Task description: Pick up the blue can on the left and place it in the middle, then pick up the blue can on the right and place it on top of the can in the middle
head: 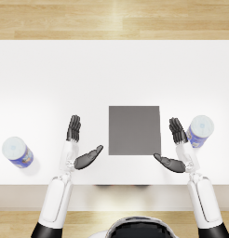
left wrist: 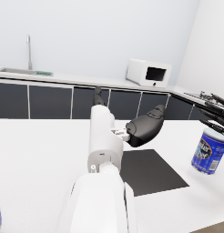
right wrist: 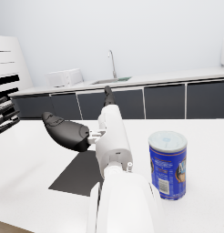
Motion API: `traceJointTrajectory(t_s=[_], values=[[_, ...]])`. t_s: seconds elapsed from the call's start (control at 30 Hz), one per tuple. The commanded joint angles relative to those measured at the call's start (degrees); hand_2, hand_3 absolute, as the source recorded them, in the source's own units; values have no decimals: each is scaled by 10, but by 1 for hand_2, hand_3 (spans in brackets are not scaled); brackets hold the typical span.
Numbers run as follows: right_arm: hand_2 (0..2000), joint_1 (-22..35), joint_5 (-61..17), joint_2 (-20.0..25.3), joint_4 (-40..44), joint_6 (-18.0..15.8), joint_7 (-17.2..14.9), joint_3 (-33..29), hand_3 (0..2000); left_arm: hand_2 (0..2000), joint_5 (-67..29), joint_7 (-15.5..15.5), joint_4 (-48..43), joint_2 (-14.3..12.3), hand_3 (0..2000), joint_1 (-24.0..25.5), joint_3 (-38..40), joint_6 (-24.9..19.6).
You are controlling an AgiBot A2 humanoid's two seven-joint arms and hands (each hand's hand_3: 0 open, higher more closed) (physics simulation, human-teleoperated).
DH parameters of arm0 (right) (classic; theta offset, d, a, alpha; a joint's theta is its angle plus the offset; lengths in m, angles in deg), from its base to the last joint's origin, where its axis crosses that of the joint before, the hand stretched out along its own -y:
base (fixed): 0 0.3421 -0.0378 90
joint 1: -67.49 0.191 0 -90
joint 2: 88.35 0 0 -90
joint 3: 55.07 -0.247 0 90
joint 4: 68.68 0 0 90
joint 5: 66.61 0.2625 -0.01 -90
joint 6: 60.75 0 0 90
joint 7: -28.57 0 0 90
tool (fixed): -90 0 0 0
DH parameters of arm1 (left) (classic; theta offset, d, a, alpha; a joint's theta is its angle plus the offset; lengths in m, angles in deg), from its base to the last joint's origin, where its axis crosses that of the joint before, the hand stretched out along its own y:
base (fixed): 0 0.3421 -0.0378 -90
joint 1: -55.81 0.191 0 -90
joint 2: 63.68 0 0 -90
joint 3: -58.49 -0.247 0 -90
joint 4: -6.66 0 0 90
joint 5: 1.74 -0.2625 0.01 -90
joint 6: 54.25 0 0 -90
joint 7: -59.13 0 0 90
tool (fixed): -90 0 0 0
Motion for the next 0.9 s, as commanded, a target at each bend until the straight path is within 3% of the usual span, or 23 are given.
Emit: traceJointTrajectory(t_s=[0.03, 0.67, 0.7, 0.83, 0.9], values=[[0, 0, 0, 0, 0, 0, 0, 0, 0, 0, 0, 0, 0, 0, 0, 0, 0, 0], [0, 1, 0, 1, 9, 0, 0, 17, 0, 0, 0, 0, 0, 0, 0, 0, 0, 0], [0, -3, 0, 0, -6, 16, 16, 5, 0, 0, 0, 0, 9, -1, 0, -1, -17, 0], [0, 18, 0, 15, -29, 46, 47, -60, 0, 0, 0, -42, -48, -3, 0, 12, 70, -43], [0, 25, -51, 18, -38, 52, 52, -92, 0, 0, -51, -50, -68, -5, 0, 23, 117, -50]])
